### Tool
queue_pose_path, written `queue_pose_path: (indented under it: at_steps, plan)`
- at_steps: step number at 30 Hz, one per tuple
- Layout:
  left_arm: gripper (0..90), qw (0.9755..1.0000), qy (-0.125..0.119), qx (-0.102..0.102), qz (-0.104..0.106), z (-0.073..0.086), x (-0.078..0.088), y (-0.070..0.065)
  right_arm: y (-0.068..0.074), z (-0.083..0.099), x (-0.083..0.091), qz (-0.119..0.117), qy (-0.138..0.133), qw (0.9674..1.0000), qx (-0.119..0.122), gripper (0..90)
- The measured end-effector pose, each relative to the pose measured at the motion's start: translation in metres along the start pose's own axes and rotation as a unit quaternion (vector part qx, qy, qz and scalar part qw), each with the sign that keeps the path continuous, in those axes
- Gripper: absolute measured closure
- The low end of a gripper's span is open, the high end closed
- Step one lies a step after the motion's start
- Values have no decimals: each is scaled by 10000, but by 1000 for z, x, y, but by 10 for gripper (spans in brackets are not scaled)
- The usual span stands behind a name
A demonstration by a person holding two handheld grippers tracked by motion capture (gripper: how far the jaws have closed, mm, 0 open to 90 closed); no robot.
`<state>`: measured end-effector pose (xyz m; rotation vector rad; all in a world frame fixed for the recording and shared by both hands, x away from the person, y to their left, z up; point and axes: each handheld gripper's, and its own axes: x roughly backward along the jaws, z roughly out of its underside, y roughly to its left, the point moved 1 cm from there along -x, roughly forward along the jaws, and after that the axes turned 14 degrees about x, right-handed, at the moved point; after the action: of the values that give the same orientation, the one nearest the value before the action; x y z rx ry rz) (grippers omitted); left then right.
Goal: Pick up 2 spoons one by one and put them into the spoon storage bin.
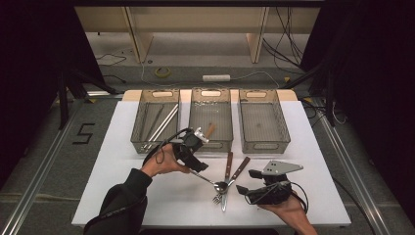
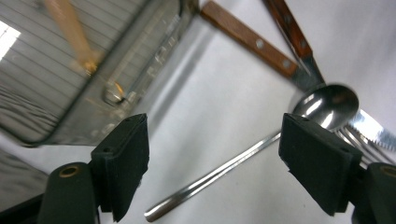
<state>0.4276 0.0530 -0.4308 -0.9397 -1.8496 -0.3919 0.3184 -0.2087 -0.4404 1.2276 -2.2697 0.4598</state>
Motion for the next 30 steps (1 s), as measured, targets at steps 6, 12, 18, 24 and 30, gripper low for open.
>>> queue_pose_path:
  at_steps: [6,12,18,24,30]
  plan:
    - [257,9992,382,-128,-22,8,-10,1,0,0,0,10,0,10000,-12,292]
    - [267,9978,651,-68,-100,15,-23,9,0,0,-1,-5,4,10000,10,292]
    - [272,9962,861,-67,-136,19,-31,16,0,0,-1,-7,22,10000,15,292]
    - [286,9950,975,-78,-180,22,-35,21,1,0,-1,-9,24,10000,9,292]
    - [320,9945,1019,-89,-211,22,-35,22,1,0,-2,-8,23,10000,20,292]
